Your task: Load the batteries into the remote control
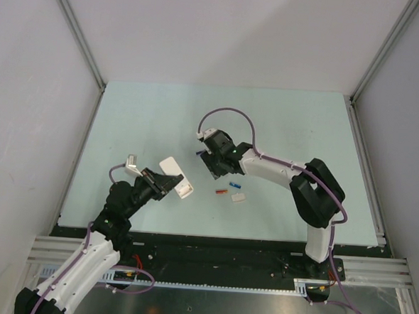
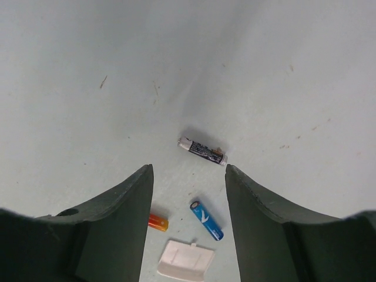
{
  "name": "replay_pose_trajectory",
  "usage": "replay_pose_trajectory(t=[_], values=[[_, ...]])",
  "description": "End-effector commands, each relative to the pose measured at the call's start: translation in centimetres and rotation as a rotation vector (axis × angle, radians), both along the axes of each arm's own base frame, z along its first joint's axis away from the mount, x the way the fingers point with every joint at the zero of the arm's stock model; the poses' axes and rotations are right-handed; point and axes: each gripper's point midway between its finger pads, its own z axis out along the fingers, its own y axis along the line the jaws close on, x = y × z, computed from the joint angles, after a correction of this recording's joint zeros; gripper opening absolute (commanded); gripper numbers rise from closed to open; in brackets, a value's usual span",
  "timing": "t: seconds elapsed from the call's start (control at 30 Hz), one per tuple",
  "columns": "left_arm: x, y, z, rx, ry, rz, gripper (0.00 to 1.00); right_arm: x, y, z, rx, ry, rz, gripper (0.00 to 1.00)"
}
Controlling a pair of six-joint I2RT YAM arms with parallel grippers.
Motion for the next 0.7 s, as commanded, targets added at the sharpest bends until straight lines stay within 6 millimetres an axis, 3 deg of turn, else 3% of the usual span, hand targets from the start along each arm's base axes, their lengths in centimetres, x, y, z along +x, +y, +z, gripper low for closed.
replay_pose_trajectory(t=[0.0,0.13,0.4,0.67], values=[[-0.2,-0.3,1.7,-0.015,-0.052,-0.024,0.00,0.3,1.5,0.1,-0.017,-0.043,0.159,0.57],[-0.2,-0.3,1.4,-0.014,-0.046,-0.022,0.00,0.7,2.0,-0.1,-0.029,-0.065,0.221,0.56],[-0.2,-0.2,1.1,-0.004,-0.040,-0.018,0.00,1.5,0.9,-1.6,-0.019,-0.012,0.225,0.48],[-0.1,-0.2,1.1,0.002,-0.040,-0.017,0.00,1.3,1.3,-3.0,-0.008,0.023,0.245,0.47]])
